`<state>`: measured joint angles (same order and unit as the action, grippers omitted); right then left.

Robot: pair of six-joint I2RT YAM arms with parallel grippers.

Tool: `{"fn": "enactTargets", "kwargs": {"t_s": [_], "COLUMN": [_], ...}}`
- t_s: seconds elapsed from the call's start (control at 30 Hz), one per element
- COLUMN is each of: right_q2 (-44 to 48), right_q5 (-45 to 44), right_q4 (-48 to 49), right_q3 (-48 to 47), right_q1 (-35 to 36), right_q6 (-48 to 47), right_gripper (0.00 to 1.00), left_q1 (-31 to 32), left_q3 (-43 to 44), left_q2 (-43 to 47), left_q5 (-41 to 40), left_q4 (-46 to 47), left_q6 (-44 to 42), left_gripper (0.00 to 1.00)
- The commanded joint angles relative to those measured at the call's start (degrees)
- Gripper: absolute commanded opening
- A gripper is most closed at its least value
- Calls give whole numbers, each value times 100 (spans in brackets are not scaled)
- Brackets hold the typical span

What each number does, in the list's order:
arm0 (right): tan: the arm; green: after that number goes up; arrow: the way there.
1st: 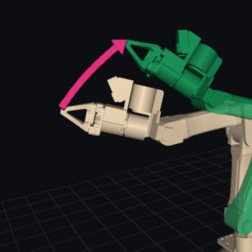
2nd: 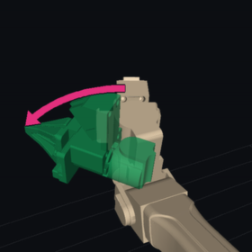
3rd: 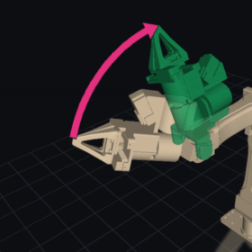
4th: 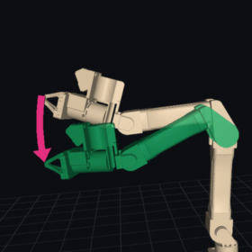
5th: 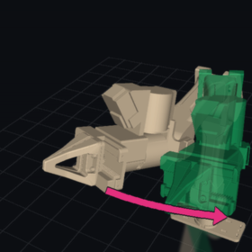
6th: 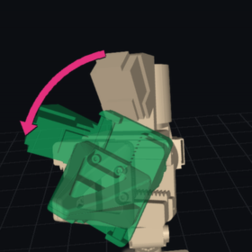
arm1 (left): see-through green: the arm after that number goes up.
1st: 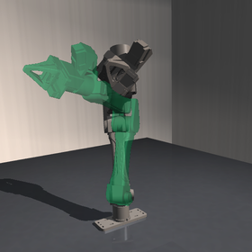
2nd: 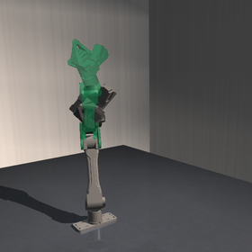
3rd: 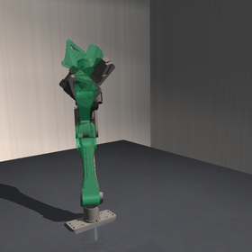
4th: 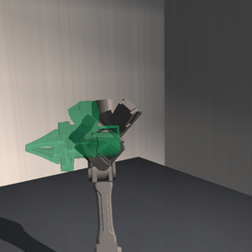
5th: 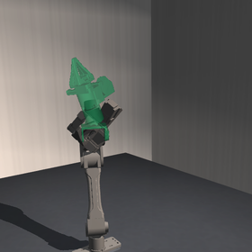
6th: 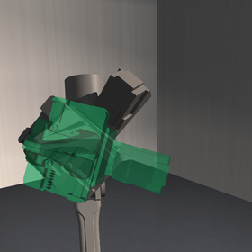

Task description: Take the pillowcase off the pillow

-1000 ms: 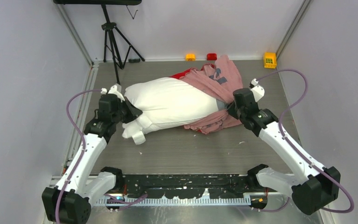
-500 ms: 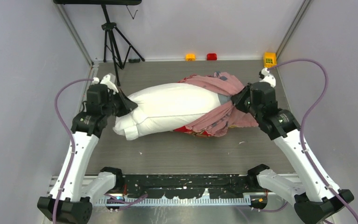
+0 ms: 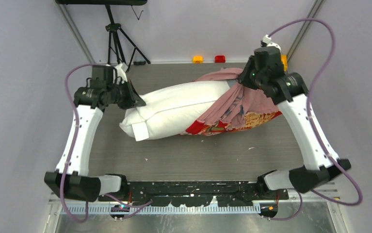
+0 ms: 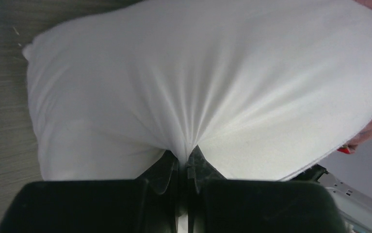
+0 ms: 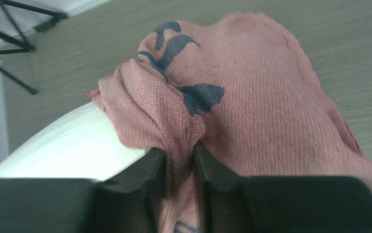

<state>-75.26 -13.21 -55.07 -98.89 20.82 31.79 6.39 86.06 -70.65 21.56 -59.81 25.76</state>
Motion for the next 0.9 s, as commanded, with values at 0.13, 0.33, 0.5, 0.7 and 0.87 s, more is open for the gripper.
{"fn": "enactTargets", "kwargs": {"t_s": [0.13,0.33,0.5,0.7,0.87], "right_q2": [-938,-47,459,394,180], "right_q5": [173,1422,-378,-1428,-1427], "right_q4": [439,915,673,529,1091], "right_q3": [-393,483,617,1101,1973], "right_q1": [-223,192,1924,3517,3676], "right_q6": [-209,-606,-716,-55,806], "right_gripper": [83,87,87,87,88], "left_q1": [-250,-282,-296,-313,-330], "left_q3": [-759,-1004,-1061,-1231,-1377], "left_q2": [-832,-1056,-1214,-1113,-962], "left_q5": [437,775,765,630,526], "left_q4": [1162,1820,1911,2009,2104], "left_q6": [508,890,966,985,1028], "left_gripper": [7,8,9,9,9]}}
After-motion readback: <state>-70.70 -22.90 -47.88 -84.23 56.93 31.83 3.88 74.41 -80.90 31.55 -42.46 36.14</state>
